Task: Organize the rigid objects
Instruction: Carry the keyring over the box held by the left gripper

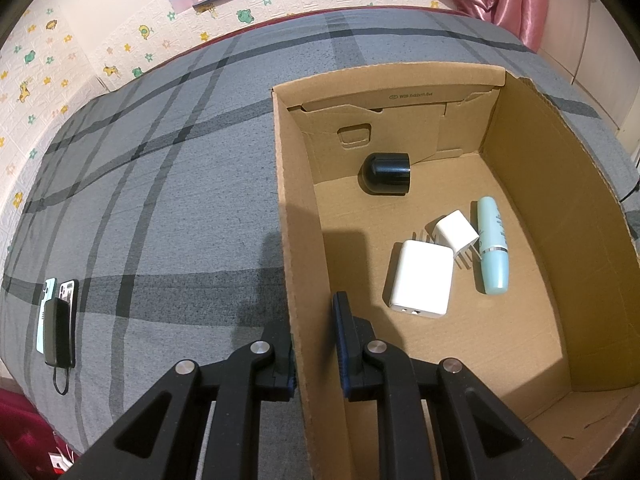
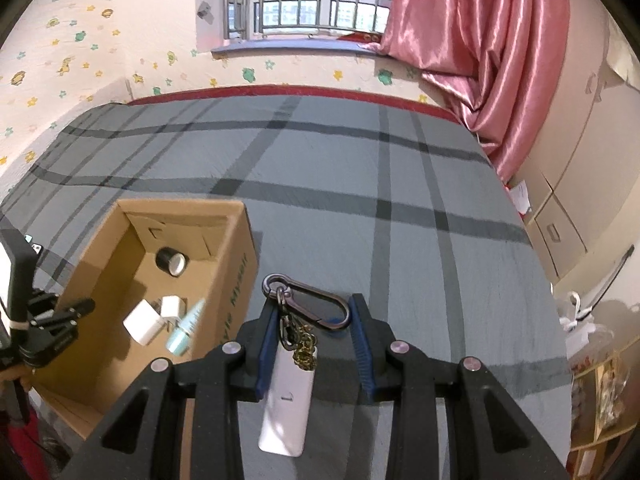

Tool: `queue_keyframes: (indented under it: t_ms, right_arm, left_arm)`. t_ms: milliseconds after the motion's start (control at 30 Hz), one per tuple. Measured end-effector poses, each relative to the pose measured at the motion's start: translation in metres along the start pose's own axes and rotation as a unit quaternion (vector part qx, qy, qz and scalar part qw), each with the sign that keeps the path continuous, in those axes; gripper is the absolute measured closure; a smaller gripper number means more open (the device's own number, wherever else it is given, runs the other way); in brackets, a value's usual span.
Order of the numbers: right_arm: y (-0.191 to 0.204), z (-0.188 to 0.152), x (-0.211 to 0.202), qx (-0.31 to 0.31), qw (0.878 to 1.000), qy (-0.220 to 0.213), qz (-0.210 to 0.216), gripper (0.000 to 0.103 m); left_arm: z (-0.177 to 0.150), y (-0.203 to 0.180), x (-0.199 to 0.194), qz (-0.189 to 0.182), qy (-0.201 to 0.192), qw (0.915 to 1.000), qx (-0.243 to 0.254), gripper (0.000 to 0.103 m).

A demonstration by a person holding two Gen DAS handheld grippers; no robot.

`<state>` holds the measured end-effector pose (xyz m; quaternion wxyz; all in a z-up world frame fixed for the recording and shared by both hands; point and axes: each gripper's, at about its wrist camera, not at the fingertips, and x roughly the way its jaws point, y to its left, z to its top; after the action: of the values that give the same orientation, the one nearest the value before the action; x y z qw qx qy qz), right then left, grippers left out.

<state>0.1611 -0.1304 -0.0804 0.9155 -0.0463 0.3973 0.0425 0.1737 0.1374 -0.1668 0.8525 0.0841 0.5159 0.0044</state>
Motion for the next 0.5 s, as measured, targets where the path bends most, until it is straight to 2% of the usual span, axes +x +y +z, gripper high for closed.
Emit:
queue_keyframes:
  t_ms: [500]
  right_arm:
    - [0.050,0.044,-0.020,-0.036,0.998,-0.040,0.043,0.067]
  left_arm:
    - [0.000,0.000,0.000,0.000,0.001,1.0000,0.000,0.087]
